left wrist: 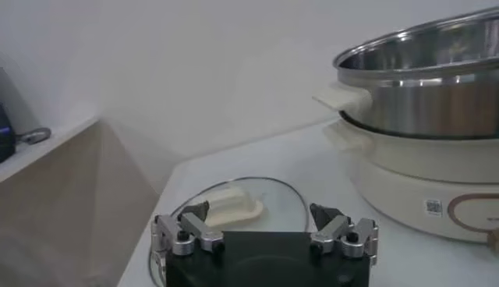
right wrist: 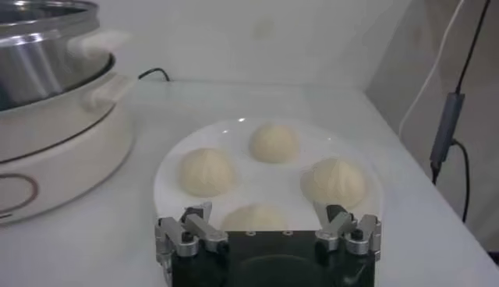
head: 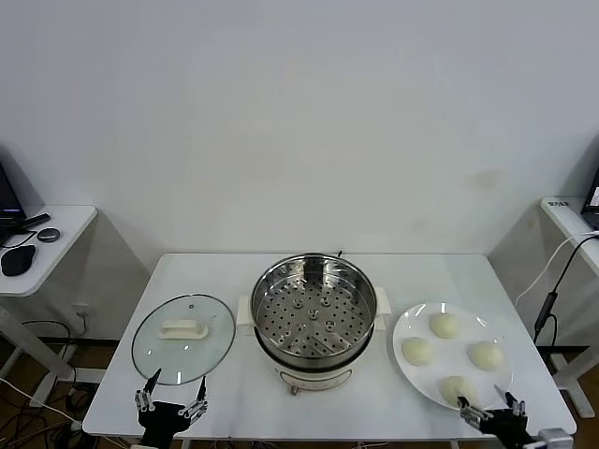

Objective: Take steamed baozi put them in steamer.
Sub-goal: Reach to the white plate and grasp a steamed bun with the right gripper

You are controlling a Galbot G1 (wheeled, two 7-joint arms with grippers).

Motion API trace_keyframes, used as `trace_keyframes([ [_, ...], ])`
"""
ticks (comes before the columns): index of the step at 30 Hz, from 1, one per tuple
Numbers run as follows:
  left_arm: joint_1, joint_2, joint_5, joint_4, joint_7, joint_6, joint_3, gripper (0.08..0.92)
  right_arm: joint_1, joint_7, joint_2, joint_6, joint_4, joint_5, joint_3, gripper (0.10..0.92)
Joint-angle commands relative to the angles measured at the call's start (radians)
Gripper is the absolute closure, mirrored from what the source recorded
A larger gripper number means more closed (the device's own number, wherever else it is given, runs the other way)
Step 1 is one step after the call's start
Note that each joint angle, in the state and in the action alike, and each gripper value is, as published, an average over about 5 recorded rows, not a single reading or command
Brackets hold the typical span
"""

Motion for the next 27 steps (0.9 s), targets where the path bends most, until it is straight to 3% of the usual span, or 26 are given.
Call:
trace_keyframes([
  [1, -0.002, -0.002, 0.013, -0.006, 0.002, 0.002, 0.004, 0.177, 0.148, -0.017, -0.202, -0.076, -0.053, 0.012, 0.035, 0.203],
  [5, 0.000, -0.008, 0.028, -0.012, 0.002, 0.004, 0.006, 0.177, 0.279, -0.103, -0.396, -0.042, -0.167, -0.158, -0.030, 0.203],
  [14, 0.013, -0.023, 0.048, -0.031, 0.001, 0.008, 0.015, 0.177, 0.561, -0.489, -0.714, -0.010, -0.305, -0.587, -0.288, 0.203],
  [21, -0.015, -0.021, 0.049, -0.049, 0.017, 0.034, 0.005, 0.177, 0.882, -0.848, -0.777, 0.036, -0.387, -0.756, -0.582, 0.203],
  [27, -0.004, -0.026, 0.048, -0.054, 0.017, 0.036, -0.002, 0.177, 1.222, -1.008, -0.731, 0.170, -0.562, -0.778, -0.944, 0.203],
])
